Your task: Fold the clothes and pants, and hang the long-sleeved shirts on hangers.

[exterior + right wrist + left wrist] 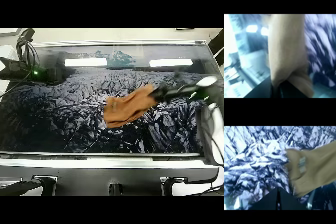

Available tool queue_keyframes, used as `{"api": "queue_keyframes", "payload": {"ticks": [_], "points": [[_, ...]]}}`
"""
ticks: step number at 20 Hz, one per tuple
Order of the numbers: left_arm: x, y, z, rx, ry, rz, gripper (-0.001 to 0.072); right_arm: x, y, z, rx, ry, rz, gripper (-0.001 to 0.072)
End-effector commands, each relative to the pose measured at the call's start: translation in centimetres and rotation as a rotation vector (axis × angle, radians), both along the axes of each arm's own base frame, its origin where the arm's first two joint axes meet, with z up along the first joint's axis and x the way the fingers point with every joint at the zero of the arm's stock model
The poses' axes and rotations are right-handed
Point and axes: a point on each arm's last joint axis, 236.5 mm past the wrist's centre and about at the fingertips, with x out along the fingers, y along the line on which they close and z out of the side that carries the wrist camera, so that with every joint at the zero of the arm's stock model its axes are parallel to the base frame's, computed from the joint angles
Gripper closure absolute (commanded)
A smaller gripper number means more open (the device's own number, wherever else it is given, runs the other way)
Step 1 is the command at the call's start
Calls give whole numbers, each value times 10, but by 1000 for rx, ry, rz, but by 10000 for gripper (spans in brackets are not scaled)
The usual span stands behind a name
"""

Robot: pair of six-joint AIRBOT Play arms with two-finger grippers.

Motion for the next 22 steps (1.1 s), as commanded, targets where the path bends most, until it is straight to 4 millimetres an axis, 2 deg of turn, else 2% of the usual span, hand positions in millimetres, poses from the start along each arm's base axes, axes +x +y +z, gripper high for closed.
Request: {"api": "queue_keyframes", "payload": {"ticks": [1, 2, 4, 6, 9, 11, 14, 16, 19, 22], "points": [[9, 0, 5, -11, -39, 14, 686, 3, -72, 99, -203, -109, -119, 675], [12, 0, 7, -15, -52, 19, 686, 4, -99, 122, -248, -145, -194, 675], [13, 0, 8, -17, -58, 21, 686, 2, -145, 144, -272, -161, -332, 675], [13, 0, 8, -16, -57, 20, 686, -6, -193, 138, -276, -114, -448, 675], [11, -1, 7, -13, -51, 11, 686, -22, -264, 112, -285, -31, -592, 676], [9, -1, 7, -12, -46, 9, 686, -33, -301, 103, -277, -2, -671, 676], [8, -6, 7, -12, -47, -2, 686, -45, -351, 108, -276, -30, -820, 676], [6, -12, 7, -13, -49, -16, 686, -44, -371, 118, -250, -78, -896, 676], [3, -24, 8, -16, -56, -39, 686, -35, -383, 134, -219, -153, -949, 676], [1, -27, 8, -16, -56, -48, 686, -43, -387, 122, -249, -106, -947, 676]]}}
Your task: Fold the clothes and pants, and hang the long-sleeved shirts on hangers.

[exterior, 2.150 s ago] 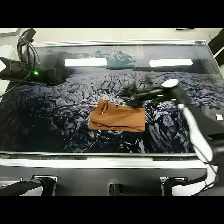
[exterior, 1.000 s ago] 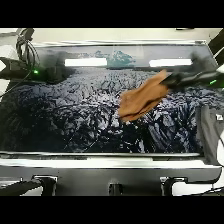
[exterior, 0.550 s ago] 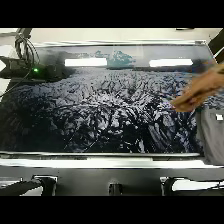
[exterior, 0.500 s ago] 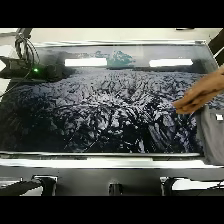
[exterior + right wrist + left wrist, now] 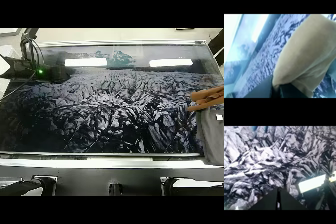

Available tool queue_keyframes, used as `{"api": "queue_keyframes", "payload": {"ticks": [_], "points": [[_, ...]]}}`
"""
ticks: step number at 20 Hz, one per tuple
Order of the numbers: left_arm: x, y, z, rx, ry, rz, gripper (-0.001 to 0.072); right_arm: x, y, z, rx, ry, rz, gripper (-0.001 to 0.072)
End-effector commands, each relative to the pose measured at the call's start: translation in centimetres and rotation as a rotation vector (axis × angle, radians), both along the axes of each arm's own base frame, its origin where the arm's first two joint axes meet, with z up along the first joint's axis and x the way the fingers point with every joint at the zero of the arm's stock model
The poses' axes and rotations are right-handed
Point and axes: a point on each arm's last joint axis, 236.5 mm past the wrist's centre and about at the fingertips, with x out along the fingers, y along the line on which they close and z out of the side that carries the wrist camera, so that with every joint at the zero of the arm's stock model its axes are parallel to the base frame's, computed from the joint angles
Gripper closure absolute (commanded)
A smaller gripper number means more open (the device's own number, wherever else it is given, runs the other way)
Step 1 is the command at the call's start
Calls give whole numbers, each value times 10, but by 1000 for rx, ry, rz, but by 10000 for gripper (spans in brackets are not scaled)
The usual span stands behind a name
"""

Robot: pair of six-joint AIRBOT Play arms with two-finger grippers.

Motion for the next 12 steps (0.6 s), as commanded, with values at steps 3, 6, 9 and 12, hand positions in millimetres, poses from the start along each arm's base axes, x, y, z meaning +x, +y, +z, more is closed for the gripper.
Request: {"api": "queue_keyframes", "payload": {"ticks": [3, 6, 9, 12], "points": [[-2, -5, 1, -1, -3, -11, 686, -31, -30, -16, 8, 84, -90, 677], [-2, -5, 1, -1, -4, -11, 686, -71, -36, -38, 35, 223, -102, 677], [-2, -6, 1, -1, -4, -12, 686, -124, -52, -64, 46, 429, -193, 676], [-2, -6, 1, -5, -2, -12, 686, -181, -50, -100, 27, 680, -235, 676]]}}
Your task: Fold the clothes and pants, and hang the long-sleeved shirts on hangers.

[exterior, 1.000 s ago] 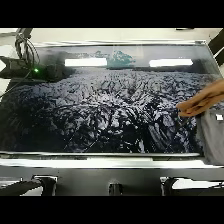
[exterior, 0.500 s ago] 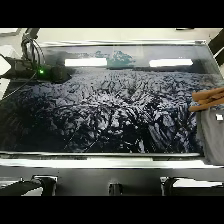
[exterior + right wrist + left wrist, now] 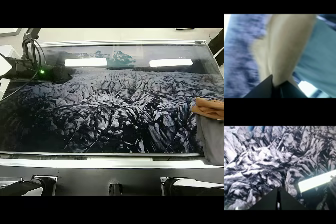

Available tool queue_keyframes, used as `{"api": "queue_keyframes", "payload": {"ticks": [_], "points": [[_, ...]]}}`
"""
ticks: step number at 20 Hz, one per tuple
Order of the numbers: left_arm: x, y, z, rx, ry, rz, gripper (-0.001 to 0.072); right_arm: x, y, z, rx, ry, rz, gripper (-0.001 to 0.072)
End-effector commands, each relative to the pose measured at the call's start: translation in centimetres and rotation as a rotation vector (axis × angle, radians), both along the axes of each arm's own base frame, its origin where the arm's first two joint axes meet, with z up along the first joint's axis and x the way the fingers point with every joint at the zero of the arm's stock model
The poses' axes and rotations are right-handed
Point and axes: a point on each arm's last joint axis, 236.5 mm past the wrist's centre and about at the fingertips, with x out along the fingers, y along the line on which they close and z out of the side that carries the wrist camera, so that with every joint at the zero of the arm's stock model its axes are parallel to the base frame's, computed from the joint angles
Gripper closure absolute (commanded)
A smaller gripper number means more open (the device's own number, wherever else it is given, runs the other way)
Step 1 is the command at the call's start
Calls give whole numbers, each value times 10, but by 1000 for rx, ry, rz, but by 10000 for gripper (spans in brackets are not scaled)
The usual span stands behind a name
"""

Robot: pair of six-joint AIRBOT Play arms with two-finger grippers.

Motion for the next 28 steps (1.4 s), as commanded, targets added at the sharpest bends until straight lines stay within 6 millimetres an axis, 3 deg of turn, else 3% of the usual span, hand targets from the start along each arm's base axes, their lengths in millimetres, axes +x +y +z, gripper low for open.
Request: {"api": "queue_keyframes", "payload": {"ticks": [1, 4, 6, 8, 10, 16, 17, 18, 19, 20, 21, 22, 23, 24, 25, 26, 27, 28], "points": [[-1, -2, 1, -7, 1, -3, 685, -76, 6, -44, 28, 309, -55, 676], [-2, -4, 2, -20, 3, -7, 685, -115, 37, -94, 96, 445, -71, 675], [-2, -5, 3, -26, 3, -9, 685, -144, 45, -124, 90, 550, -82, 674], [-3, -6, 4, -31, 4, -10, 685, -150, 50, -144, 103, 574, -78, 674], [-4, -9, 5, -46, 8, -15, 686, -151, 51, -153, 108, 576, -72, 674], [-4, -10, 5, -49, 9, -17, 686, -160, 52, -153, 107, 616, -70, 673], [-4, -10, 5, -49, 9, -17, 685, -162, 51, -153, 102, 625, -70, 641], [-4, -10, 5, -49, 9, -17, 685, -164, 48, -153, 90, 634, -66, 389], [-4, -10, 6, -49, 8, -17, 686, -162, 42, -153, 56, 619, -21, 1], [-4, -10, 6, -49, 7, -16, 686, -155, 38, -146, 35, 591, 0, -4], [-2, -10, 8, -52, -3, -14, 686, -136, 22, -128, -22, 511, -20, -3], [3, -10, 15, -62, -32, -4, 687, -101, 0, -98, -116, 364, -46, -3], [11, -10, 27, -75, -81, 11, 688, -53, -25, -49, -246, 160, -70, -1], [23, -4, 43, -63, -151, 35, 688, -1, -47, 21, -426, -69, -85, 3], [35, 6, 58, -20, -222, 62, 689, 46, -49, 96, -617, -253, -53, 13], [51, 25, 68, 68, -288, 109, 690, 84, -29, 154, -772, -377, 25, 24], [66, 48, 71, 171, -325, 189, 690, 122, 9, 194, -879, -473, 130, 24], [80, 75, 69, 290, -353, 273, 690, 154, 53, 204, -904, -518, 228, 24]]}}
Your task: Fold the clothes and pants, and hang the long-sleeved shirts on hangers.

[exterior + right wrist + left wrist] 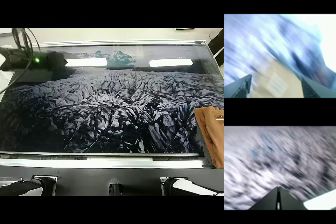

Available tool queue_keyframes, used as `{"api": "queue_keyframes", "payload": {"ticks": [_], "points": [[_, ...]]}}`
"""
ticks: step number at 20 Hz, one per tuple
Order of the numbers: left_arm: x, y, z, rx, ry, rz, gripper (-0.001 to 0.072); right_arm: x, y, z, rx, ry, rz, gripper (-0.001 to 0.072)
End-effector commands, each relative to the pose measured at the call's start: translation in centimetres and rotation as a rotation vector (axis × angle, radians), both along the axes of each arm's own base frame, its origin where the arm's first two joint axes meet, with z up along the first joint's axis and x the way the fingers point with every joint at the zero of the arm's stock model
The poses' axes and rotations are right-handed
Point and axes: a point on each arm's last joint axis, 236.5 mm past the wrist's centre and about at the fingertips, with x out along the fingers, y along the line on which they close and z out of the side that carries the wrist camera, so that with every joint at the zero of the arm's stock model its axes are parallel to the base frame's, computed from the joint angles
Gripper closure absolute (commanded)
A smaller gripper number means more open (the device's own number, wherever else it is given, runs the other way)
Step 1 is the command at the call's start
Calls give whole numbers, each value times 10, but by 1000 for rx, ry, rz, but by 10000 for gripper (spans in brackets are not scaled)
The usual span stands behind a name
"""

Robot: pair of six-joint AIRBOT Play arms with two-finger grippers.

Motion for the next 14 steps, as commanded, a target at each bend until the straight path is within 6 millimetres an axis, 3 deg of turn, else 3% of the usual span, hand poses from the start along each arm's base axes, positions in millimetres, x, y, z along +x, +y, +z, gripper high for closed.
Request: {"api": "queue_keyframes", "payload": {"ticks": [1, 2, 3, 4, 6, 7, 8, 10, 14], "points": [[45, 80, 9, 315, -128, 279, 689, 116, 127, 110, -255, -251, 342, 23], [45, 92, -15, 348, -51, 332, 685, 133, 177, 77, -178, -153, 440, 23], [38, 97, -46, 344, 70, 365, 535, 139, 226, 28, -82, 8, 539, 24], [20, 95, -85, 343, 249, 376, 24, 135, 270, -18, 8, 168, 640, 23], [-34, 83, -155, 419, 598, 237, -6, 103, 344, -103, 203, 487, 818, 18], [-50, 69, -175, 411, 663, 156, -6, 84, 373, -133, 286, 616, 888, 20], [-55, 57, -184, 371, 663, 127, -6, 71, 389, -152, 333, 690, 927, 23], [-51, 39, -188, 254, 590, 150, -5, 67, 404, -174, 354, 711, 930, 23], [-55, 43, -210, 236, 594, 191, -5, 71, 402, -185, 355, 686, 880, 22]]}}
